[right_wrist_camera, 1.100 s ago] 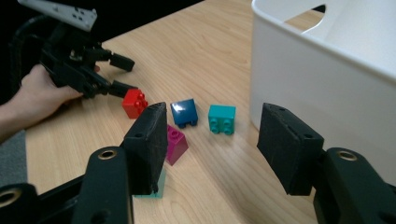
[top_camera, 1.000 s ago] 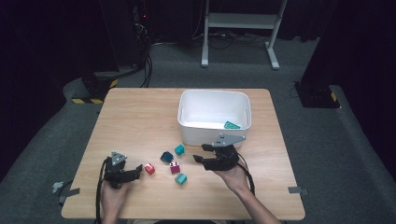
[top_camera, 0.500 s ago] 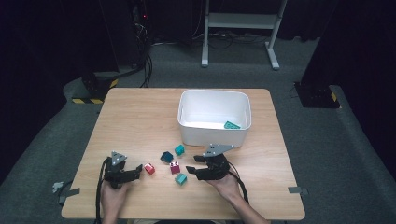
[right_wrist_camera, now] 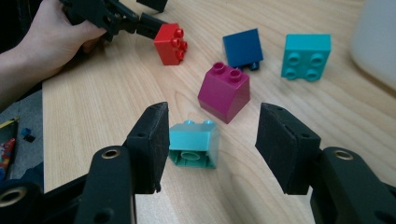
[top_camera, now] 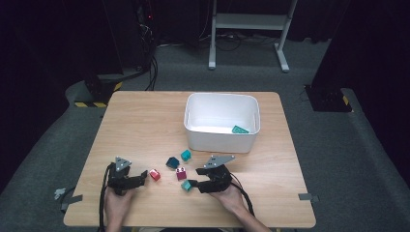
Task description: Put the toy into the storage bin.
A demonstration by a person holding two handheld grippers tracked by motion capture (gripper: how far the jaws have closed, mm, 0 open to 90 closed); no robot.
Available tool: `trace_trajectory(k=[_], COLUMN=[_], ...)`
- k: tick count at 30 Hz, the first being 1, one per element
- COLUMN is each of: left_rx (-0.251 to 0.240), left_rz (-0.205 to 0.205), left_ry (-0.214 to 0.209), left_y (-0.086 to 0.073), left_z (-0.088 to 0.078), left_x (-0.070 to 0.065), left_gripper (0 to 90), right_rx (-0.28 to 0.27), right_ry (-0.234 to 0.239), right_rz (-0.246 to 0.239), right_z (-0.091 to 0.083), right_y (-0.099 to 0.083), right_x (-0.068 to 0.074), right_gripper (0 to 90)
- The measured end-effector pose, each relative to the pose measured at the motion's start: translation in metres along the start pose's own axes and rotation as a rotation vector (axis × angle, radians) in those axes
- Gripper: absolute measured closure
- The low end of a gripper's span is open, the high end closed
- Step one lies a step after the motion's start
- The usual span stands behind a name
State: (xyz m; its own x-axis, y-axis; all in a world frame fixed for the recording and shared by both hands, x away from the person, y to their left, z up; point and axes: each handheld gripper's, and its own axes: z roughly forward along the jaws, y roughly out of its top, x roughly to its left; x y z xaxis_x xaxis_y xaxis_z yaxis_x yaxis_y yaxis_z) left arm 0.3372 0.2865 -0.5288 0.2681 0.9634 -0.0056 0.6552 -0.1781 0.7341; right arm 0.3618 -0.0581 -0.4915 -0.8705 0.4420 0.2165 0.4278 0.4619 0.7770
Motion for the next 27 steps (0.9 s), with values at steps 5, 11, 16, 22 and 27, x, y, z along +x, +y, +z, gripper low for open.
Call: trace_trajectory(k=[5,11,16,22,27], left_rx=[0.000,0.000,0.000,0.000,0.000], left_rz=[0.000,0.000,0.000,0.000,0.000], left_ry=[0.000,0.000,0.000,0.000,0.000], left_y=[0.000,0.000,0.000,0.000,0.000], left_z=[0.000,0.000,0.000,0.000,0.000], left_x=[0.000,0.000,0.000,0.000,0.000], left_gripper=[15.5,15.5,15.5,15.5,15.5], right_rx=[0.008,0.019,0.032,0.066,0.089], right_ry=[0.015,0.023,0.028,0.029,0.015], right_rz=[-0.004,-0.010,-0.022,-0.017,-0.026], right_z=[0.006,0.011,0.017,0.028,0.034], right_y=[-0.003,-0.003,-0.004,-0.006,-0.008], right_x=[0.004,0.008,0.011,0.011,0.012], right_gripper=[44.1,44.2,44.1,44.3,45.4])
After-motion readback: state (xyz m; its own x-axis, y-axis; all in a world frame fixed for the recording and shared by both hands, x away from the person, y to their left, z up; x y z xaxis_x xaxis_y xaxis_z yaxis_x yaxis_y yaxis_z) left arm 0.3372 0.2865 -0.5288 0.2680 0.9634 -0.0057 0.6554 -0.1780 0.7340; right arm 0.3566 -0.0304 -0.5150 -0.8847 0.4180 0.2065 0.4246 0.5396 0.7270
